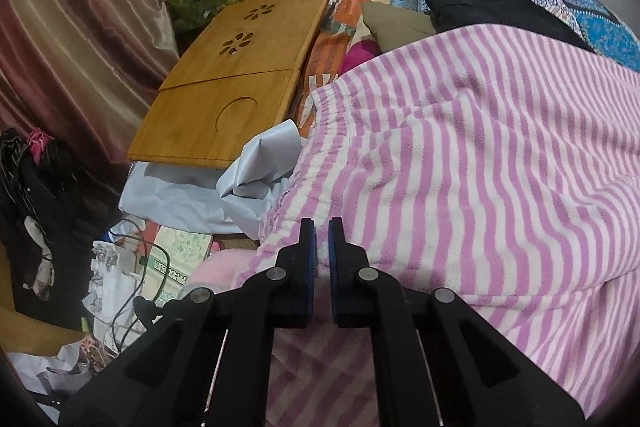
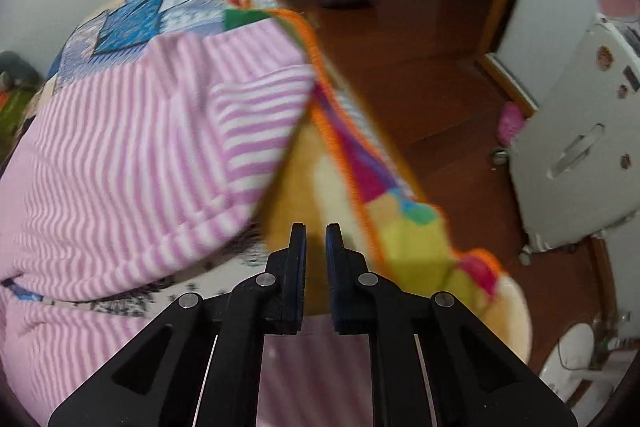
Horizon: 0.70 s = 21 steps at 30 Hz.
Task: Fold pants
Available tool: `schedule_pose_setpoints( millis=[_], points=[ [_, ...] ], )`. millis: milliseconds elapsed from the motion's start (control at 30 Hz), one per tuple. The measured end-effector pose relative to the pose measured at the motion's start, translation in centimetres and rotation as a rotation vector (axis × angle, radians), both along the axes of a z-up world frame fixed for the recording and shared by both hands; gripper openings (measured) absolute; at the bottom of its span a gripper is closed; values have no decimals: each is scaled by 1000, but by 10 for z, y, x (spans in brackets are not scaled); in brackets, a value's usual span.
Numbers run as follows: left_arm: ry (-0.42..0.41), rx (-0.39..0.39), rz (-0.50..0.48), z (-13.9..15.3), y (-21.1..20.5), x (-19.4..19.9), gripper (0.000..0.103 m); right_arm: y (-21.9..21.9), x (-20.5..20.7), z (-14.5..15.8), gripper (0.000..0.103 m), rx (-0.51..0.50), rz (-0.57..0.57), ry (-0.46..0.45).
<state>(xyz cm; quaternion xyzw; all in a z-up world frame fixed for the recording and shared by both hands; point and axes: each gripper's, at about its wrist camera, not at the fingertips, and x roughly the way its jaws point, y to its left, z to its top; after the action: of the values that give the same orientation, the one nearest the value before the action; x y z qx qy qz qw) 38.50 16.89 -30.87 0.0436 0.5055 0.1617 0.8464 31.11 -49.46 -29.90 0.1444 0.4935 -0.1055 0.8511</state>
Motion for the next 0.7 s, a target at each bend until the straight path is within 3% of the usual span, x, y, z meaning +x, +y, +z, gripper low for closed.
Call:
schedule_pose_setpoints(
  millis=[67,100,133,200,333,467,600,700],
  points=[
    [-12,-32,18,4,2,-2,7,-5,8,12,13,-14,11,-33],
    [-26,-56,28,9,2,-3,7,-4,15,16,22,-13,19,-45],
    [-38,-68,29,12,2,-3,7,-2,23,21,40,-18,26,-60],
    [-75,-80,21,24,-3,-3,7,7,38,28,59,-52,44,-94],
    [-92,-63,2,33,-13,11,13,34,79,19,60,-115,131,-94],
    [-53,-5,-6,18,-20,29,22,47,111,-11,60,-268,169,-18],
    [-9,-21,32,-8,-11,38,22,11,106,-22,60,-227,77,-18],
    [-20,-10,34,-17,-9,35,22,-28,90,-24,60,-239,-25,5]
  ],
)
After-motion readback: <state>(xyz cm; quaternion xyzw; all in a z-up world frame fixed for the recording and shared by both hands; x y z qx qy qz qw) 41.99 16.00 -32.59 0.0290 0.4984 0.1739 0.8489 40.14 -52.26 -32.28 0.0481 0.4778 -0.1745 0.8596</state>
